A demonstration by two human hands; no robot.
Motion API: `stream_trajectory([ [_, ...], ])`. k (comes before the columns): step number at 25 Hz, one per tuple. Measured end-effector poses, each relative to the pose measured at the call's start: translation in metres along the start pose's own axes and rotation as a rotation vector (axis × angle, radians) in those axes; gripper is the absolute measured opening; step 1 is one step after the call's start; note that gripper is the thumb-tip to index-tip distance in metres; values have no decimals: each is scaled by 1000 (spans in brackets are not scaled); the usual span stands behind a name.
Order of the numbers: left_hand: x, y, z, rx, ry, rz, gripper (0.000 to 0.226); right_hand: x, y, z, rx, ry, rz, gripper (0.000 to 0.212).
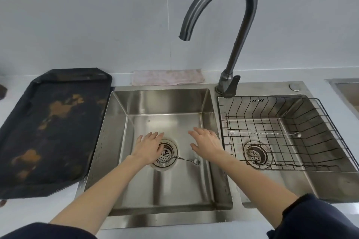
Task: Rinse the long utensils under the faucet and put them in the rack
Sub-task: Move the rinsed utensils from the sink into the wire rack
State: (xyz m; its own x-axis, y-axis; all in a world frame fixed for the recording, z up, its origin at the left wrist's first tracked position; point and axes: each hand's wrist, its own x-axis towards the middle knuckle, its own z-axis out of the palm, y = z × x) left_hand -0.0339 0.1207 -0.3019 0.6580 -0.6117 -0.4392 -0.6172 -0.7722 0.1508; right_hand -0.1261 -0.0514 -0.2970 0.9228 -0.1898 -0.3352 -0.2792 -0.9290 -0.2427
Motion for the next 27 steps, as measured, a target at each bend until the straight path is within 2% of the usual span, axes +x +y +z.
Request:
stream_trajectory([
  [15, 59, -34, 71, -78, -216, 7, 47, 55, -13, 96, 18, -263, 101, 32],
  [27, 82, -37, 94, -32, -221, 24, 34, 73, -10, 120, 29, -230, 136, 26],
])
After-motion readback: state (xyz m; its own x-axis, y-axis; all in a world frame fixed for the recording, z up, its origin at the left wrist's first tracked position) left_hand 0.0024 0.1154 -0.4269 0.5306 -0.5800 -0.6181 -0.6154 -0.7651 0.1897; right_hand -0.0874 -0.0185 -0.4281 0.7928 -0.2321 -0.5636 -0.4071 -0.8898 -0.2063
